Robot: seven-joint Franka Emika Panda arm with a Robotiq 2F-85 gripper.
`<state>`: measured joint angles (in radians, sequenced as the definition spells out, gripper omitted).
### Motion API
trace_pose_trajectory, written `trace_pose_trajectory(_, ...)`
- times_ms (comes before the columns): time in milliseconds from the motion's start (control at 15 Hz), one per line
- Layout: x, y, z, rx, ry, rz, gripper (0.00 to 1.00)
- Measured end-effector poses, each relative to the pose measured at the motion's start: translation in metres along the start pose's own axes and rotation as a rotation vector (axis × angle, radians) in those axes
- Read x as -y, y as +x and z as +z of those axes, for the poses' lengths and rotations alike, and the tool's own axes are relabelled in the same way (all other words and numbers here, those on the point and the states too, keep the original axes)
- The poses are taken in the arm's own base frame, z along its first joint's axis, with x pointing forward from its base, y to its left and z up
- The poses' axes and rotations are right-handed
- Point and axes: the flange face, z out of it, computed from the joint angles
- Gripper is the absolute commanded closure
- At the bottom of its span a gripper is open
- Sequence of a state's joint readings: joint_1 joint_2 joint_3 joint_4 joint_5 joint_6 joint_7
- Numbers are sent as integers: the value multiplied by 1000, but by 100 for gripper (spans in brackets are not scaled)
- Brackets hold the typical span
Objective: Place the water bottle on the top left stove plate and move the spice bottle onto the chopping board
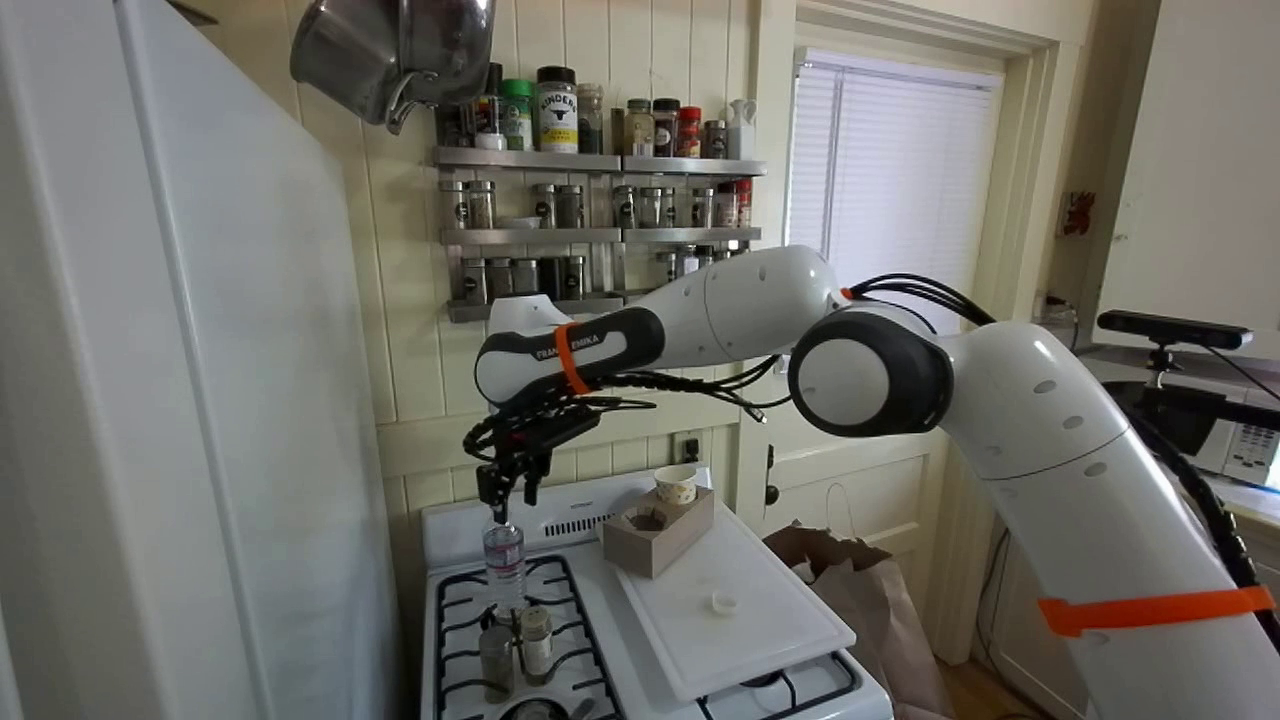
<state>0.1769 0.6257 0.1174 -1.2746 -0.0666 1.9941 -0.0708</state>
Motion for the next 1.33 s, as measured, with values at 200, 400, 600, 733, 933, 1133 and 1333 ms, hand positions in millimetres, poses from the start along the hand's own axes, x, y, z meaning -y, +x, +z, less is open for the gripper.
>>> trace_pose_trajectory(200,-2,3,-10,-19,-4,22,0)
trace_pose_trajectory(400,-24,0,-33,-49,-23,108,0)
trace_pose_trajectory(600,-60,-11,-55,-71,-11,146,0)
trace_pose_trajectory(733,-85,-32,-62,-20,17,100,0)
trace_pose_trajectory(933,-114,-74,-58,86,77,2,0)
trace_pose_trajectory(1133,-135,-98,-50,143,95,-16,0)
trace_pose_trajectory(1333,-127,-93,-53,135,93,-27,0)
